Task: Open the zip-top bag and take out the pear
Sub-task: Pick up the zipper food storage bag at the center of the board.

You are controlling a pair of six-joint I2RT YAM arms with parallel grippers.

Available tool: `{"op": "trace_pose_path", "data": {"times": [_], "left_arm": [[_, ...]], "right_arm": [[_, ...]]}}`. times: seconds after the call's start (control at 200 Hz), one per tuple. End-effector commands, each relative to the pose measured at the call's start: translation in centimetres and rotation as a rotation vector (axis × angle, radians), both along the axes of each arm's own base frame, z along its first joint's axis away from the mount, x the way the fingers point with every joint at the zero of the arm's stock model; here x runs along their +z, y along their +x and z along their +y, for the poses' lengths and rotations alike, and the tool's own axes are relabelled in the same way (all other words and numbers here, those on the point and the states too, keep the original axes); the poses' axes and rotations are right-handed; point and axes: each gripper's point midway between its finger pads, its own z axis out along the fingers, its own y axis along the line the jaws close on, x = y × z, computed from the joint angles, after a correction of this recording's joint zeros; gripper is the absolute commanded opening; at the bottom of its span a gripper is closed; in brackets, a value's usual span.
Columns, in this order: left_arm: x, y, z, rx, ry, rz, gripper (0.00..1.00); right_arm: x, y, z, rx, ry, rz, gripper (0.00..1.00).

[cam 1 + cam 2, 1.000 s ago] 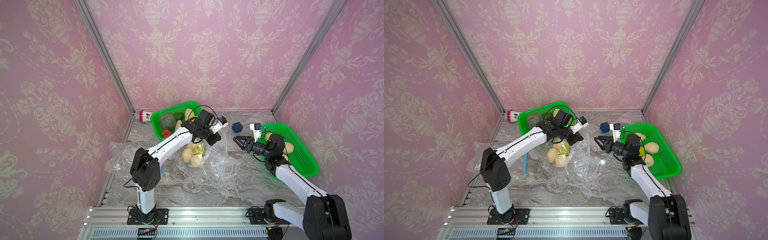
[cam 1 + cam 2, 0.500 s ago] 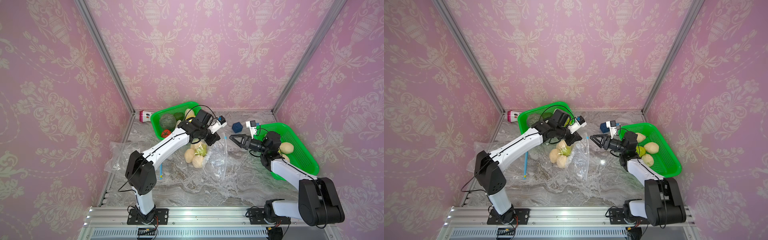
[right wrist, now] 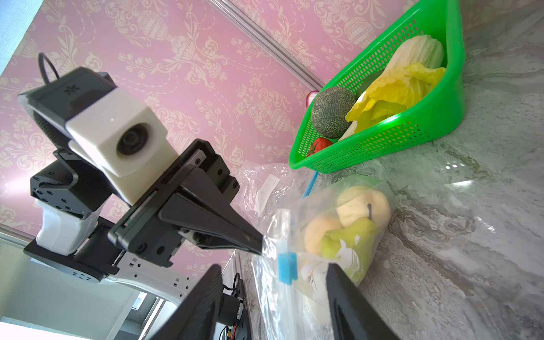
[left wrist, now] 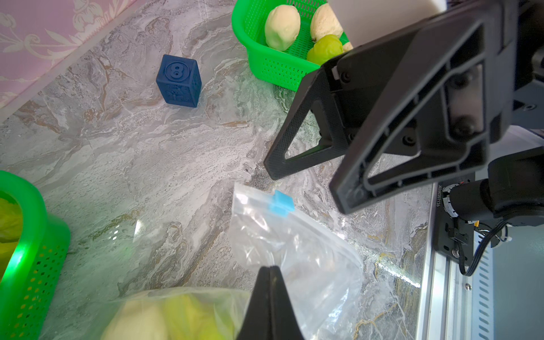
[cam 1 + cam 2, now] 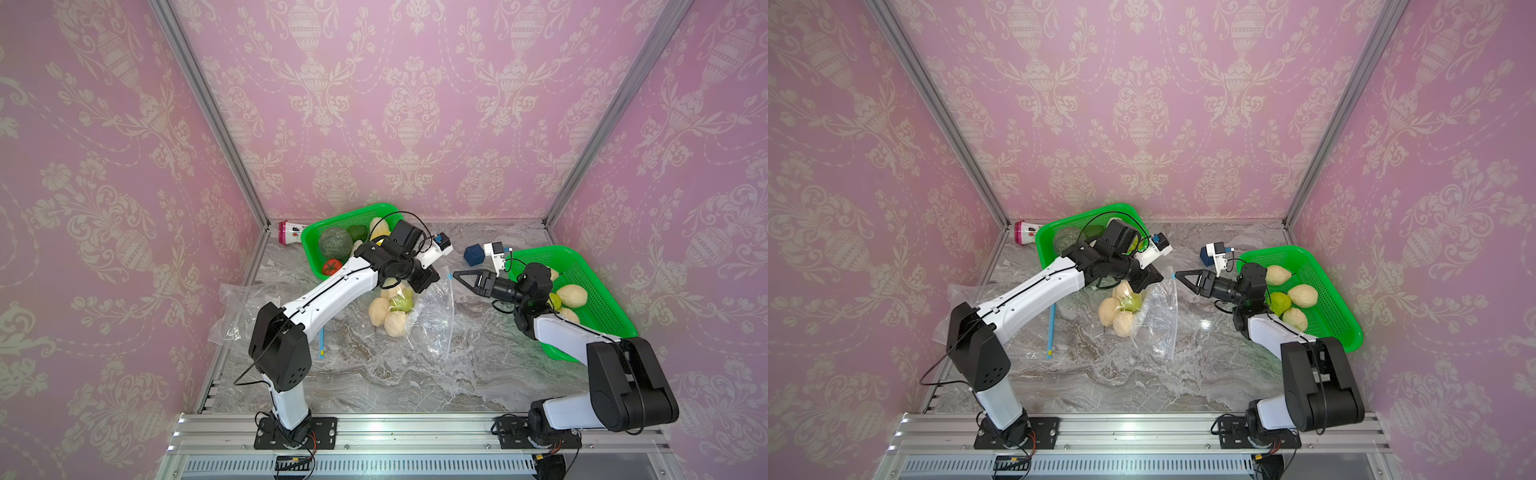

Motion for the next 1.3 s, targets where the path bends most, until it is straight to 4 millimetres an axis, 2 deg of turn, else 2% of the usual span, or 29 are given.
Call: {"op": "trace_pose_path", "data": {"times": [0.0,0.2,0.38,0.585,0.745,0.926,1.021,1.186,1.291], "left_arm": [[1.4,-0.4,0.1,-0.016,-0.024,-0.034,0.00],[1.5,-0.3,0.1,-0.013,-0.028,-0.038,0.00],[1.4,-0.3,0.3,-0.010,-0.023,-0.041,0.00],[1.1,0.0,0.5,0.006,-0.008,-0.040,0.00],[1.0,0.3,0.8,0.021,-0.007,-0.040,0.00],[1.1,0.3,0.9,0.024,-0.010,-0.039,0.00],[1.1,0.3,0.9,0.026,-0.009,-0.039,0.00],[1.3,0.3,0.9,0.028,-0.016,-0.038,0.00],[1.5,0.2,0.9,0.026,-0.021,-0.042,0.00]], "right_arm": [[1.2,0.6,0.3,-0.005,0.027,-0.019,0.61],[1.3,0.3,1.2,0.019,0.063,-0.005,0.59],[1.9,-0.6,2.4,0.070,0.109,-0.015,0.52],[2.4,-1.4,2.3,0.085,0.138,-0.029,0.43],[2.4,-1.9,2.1,0.077,0.123,-0.045,0.41],[0.8,-0.9,2.0,0.024,0.049,-0.018,0.33],[1.0,-0.9,2.0,0.020,0.046,-0.024,0.29],[0.4,-0.7,1.8,-0.001,0.019,-0.011,0.29],[0.5,-0.7,1.7,-0.010,0.009,-0.019,0.25]]}}
